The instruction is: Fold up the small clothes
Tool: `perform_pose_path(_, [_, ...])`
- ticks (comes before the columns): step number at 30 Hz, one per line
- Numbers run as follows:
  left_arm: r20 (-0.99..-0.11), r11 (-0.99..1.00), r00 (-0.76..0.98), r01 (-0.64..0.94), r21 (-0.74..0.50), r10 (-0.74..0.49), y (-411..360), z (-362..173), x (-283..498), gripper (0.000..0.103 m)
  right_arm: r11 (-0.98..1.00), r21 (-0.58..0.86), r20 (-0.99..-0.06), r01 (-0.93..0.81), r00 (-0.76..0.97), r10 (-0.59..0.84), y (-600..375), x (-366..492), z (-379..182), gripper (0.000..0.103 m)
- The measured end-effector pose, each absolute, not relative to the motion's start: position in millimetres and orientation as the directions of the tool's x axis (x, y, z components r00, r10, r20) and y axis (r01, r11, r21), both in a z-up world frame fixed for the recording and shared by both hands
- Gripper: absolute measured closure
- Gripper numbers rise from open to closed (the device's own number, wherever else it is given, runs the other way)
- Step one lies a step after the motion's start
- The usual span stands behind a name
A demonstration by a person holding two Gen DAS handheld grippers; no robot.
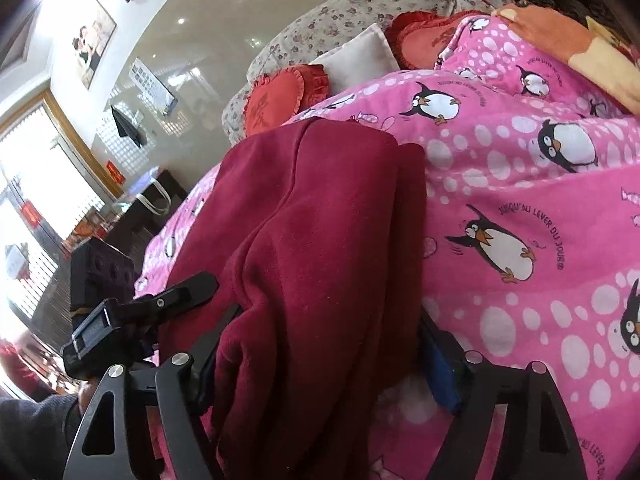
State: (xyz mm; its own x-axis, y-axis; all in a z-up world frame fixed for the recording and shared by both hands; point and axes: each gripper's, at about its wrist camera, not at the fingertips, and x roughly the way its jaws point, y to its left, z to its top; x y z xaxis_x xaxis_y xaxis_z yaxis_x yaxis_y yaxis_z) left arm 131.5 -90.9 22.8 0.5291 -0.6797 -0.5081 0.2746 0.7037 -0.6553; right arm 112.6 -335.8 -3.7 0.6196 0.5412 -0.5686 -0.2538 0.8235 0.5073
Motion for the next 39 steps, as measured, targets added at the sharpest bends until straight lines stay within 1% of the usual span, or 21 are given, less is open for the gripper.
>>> perform_pose_path(5, [-0.503, 0.697, 0.525, 0.276, -0.662, -0.686, -84.7, 19.2, 129.5, 0.019, 0.812, 0.529, -0.560, -0.246, 0.618, 0.552, -339.2, 113.5, -6.0, 0.025])
perform_pose_path(18, [-0.499, 0.691, 0.522, 0.280, -0.666, -0.692, -82.6, 18.2, 129.2, 0.019, 0.842, 0.491, -0.587, -0.222, 0.631, 0.508, -332.9, 112.1, -6.0, 0.025])
perform_pose_path(29, [-0.498, 0.691, 0.523, 0.281, -0.665, -0.692, -81.9, 18.7, 129.8, 0.019, 0.821, 0.523, -0.566, -0.226, 0.628, 0.534, -336.6, 112.1, -7.5, 0.023])
perform_pose_path(39, [-0.502, 0.697, 0.525, 0.279, -0.661, -0.687, -81.9, 19.7, 132.1, 0.019, 0.822, 0.523, -0.566, -0.226, 0.629, 0.533, -337.2, 111.2, -7.5, 0.023])
